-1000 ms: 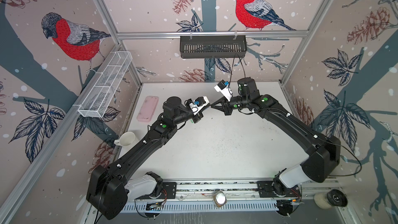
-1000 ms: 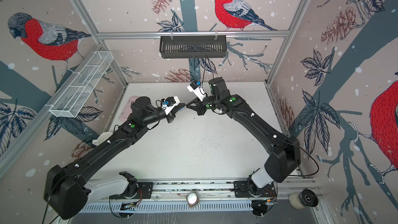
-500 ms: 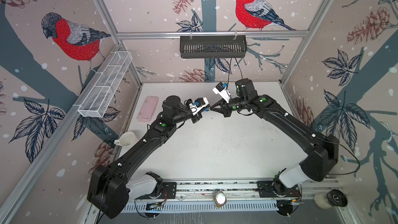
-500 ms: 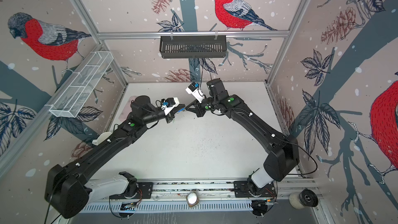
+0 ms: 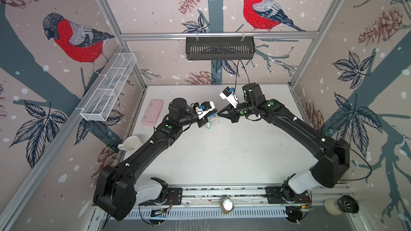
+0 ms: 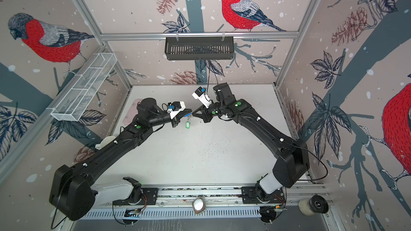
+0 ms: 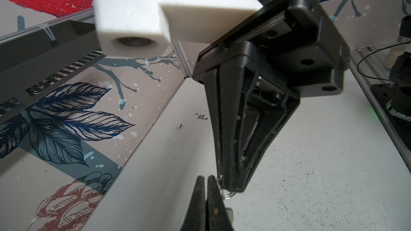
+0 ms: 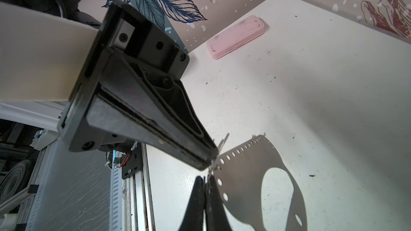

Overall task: Attach keys to a key ring
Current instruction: Insert the key into the keyring.

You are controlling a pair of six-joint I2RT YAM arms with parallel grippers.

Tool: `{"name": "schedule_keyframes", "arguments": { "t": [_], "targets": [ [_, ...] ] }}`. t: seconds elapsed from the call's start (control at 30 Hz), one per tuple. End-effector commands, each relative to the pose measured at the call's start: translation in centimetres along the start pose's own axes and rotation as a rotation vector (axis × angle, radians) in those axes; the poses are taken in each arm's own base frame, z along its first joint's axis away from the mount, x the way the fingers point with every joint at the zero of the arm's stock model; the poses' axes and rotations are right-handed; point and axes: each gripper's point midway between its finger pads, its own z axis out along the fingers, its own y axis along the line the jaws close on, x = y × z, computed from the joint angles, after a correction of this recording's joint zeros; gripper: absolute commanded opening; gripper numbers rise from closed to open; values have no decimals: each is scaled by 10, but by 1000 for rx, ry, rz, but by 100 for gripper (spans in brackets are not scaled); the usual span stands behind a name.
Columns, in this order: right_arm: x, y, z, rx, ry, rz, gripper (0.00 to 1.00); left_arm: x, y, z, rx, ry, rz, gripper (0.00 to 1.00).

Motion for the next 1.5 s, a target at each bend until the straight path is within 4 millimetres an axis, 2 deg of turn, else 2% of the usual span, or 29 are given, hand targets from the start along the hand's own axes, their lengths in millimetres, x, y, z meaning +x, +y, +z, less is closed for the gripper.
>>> {"name": "schedule_keyframes", "arguments": {
  "t": [0.0,0.17,0.3,0.5,0.7,0.9,1.2,1.47],
  "targets": [
    [28,21,-3,-106,101,120,0,-18,40,-6,-191,-50,81,0],
    [27,12,-8,-80,92,165,0,-14,38,-6,-192,-54,54,0],
    [26,8,-14,-52,95,183,0,-12,36,-9,-207,-69,32,4],
    [31,1,-15,-19,125,207,0,-19,32,-18,-220,-106,15,12],
    [36,-3,-18,9,168,230,0,-22,28,-26,-231,-125,4,15],
    [36,-5,-19,24,172,229,0,-22,20,-27,-198,-137,-42,15],
    [26,-5,-26,72,152,141,0,-22,-4,-19,-58,-228,-159,7],
    [18,-1,-26,103,128,33,0,-33,-18,-10,93,-290,-200,7]
  ]
}}
